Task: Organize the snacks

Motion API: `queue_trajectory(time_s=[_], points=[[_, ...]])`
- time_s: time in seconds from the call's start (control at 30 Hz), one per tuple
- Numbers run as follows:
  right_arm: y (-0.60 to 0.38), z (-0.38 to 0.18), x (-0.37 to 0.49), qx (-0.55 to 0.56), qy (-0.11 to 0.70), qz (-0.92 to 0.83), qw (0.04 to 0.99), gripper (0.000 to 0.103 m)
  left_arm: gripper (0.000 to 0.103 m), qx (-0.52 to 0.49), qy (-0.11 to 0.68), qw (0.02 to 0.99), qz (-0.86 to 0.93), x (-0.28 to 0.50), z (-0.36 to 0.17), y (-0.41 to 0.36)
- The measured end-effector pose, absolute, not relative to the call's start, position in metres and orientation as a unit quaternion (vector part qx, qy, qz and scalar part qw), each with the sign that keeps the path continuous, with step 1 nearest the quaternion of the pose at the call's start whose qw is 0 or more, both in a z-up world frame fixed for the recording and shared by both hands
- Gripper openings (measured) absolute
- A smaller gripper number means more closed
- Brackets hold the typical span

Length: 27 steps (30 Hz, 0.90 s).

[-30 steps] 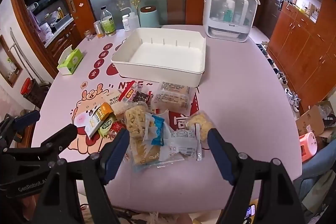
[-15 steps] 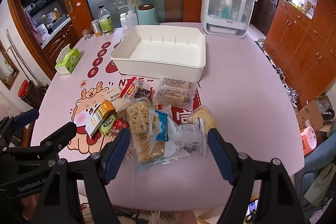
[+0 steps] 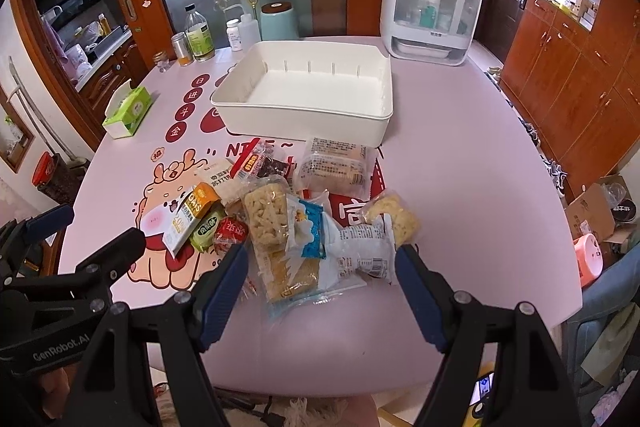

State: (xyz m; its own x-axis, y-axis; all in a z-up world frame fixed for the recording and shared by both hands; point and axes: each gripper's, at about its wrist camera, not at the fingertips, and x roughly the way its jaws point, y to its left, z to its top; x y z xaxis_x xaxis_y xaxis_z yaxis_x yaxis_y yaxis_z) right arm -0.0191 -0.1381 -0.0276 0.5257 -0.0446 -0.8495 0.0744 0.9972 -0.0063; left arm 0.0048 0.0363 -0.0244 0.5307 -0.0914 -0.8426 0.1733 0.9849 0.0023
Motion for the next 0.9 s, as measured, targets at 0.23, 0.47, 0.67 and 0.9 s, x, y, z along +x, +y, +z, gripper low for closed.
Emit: queue_trajectory(time_s=[0.23,0.47,0.67,0.9], points=[[-0.137,-0.029,-0.019,0.014,0.485,-0.033,0.874,0.077,0.099,0.044,0.479,0.874,-0.073,0.006,-0.028,0.037],[-0.137,-0.029,-0.018,0.015,0.486,-0.034,0.873,0.077,0.099,0.045,0.482,0.872,-0.073,0.012,-0.029,0.039],[-0.137,-0.028,-0.018,0.016,0.486,-0.035,0.873,0.077,0.099,0.047,0.482,0.871,-0.076,0.015,-0.028,0.039],[-0.132,-0.032,-0.019,0.019,0.488,-0.047,0.871,0.077,0.099,0.049,0.482,0.87,-0.091,0.018,-0.028,0.044]])
